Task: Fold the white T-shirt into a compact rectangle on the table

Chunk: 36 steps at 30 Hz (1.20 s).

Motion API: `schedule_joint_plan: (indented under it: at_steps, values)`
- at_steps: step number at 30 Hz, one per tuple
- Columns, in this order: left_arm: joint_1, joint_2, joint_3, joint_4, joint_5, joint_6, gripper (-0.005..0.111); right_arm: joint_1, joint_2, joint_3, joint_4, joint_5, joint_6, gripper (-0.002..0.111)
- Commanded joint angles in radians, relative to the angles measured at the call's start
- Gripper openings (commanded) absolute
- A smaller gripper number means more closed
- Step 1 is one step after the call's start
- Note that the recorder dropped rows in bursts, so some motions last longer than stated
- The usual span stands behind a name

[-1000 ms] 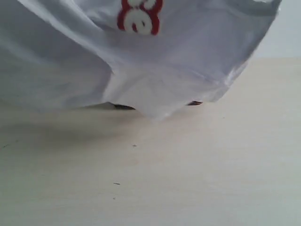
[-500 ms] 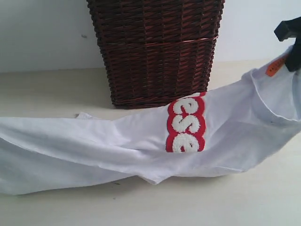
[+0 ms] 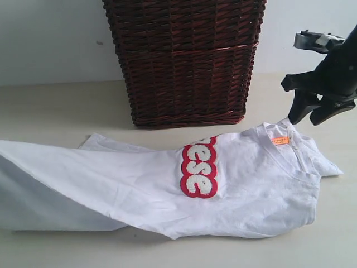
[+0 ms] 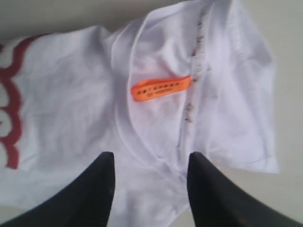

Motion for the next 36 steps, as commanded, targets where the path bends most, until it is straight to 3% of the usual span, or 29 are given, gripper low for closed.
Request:
schedule_joint_plan:
  at_steps: [1,4,8,10,15,20,22,26,36]
  values:
    - [0.000,-0.003,0.001,-0.013,-0.023,-0.002,0.002,-0.005,-0.091,-0.017,0.119,0.121,-0.077,0.048]
    - [0.000,-0.003,0.001,-0.030,-0.032,-0.002,0.018,-0.005,-0.197,0.051,0.125,0.123,-0.077,0.048]
    - [0.000,-0.010,0.001,-0.060,-0.021,-0.002,0.057,-0.005,-0.363,0.233,0.011,0.123,0.012,0.048]
    - [0.000,-0.023,-0.002,-0.078,-0.019,-0.002,0.068,-0.005,-0.433,0.339,-0.014,0.123,0.040,0.048]
    - [0.000,-0.081,-0.023,-0.124,-0.013,-0.002,0.065,-0.005,-0.504,0.587,0.000,0.076,0.062,0.048]
    - [0.000,-0.131,-0.023,-0.146,-0.020,-0.002,0.050,-0.005,-0.463,0.751,0.093,-0.110,0.034,0.048]
    - [0.000,-0.131,-0.023,-0.157,-0.027,0.000,0.047,-0.005,-0.427,0.771,0.148,-0.175,-0.029,0.048]
    - [0.000,-0.131,-0.023,-0.193,-0.032,0.033,0.051,-0.005,-0.365,0.775,0.274,-0.322,-0.141,0.048]
    - [0.000,-0.131,-0.023,-0.195,-0.032,0.036,0.054,-0.005,-0.157,0.775,0.326,-0.510,-0.202,0.048]
